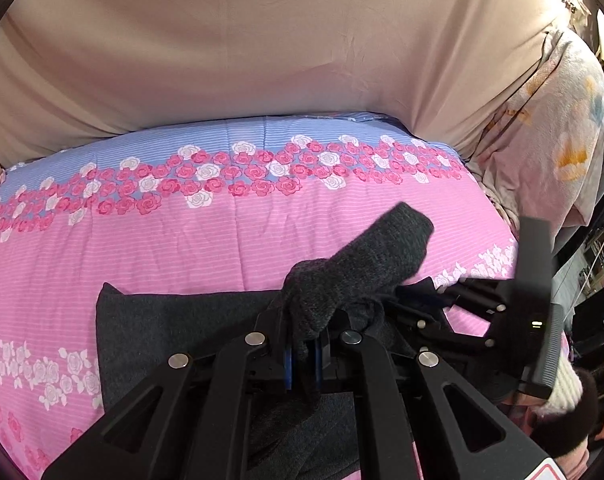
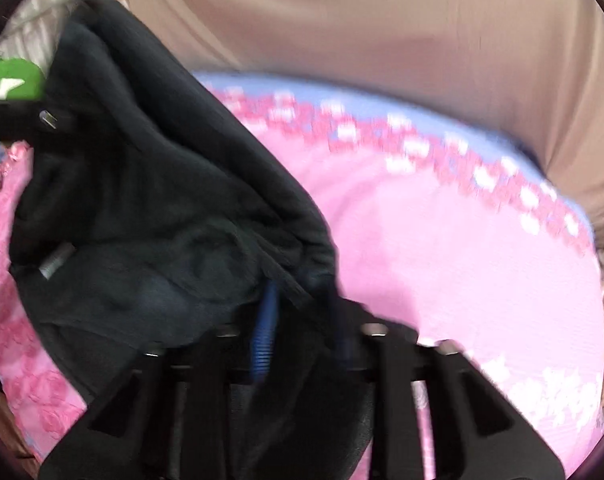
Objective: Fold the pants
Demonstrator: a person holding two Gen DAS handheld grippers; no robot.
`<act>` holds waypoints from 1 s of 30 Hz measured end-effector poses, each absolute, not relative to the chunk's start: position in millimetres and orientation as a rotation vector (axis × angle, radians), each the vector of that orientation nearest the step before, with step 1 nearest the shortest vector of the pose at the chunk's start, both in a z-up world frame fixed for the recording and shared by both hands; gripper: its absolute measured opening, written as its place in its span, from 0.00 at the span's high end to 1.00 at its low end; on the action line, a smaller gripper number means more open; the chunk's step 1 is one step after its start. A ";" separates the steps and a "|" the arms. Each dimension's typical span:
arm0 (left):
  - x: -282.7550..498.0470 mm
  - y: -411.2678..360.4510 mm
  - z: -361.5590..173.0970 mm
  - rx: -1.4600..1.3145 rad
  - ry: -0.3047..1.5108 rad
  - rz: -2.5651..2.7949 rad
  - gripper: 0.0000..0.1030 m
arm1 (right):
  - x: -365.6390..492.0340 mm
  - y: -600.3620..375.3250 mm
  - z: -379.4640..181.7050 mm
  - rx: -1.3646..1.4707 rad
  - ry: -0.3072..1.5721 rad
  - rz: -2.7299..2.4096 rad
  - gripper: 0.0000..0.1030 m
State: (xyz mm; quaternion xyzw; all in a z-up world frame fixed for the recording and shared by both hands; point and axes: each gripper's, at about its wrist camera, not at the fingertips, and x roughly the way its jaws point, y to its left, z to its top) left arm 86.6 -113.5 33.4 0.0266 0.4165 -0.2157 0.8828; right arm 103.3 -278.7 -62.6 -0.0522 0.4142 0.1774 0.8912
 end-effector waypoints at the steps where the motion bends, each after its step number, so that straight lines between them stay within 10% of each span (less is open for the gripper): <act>1: 86.8 -113.6 33.4 0.057 0.866 -0.449 0.94 | 100.5 -280.3 -61.2 -0.074 0.868 0.391 0.94; 30: 49.5 -154.4 7.8 0.123 0.982 -0.595 0.88 | 47.6 -341.4 -53.6 0.507 0.804 0.438 0.89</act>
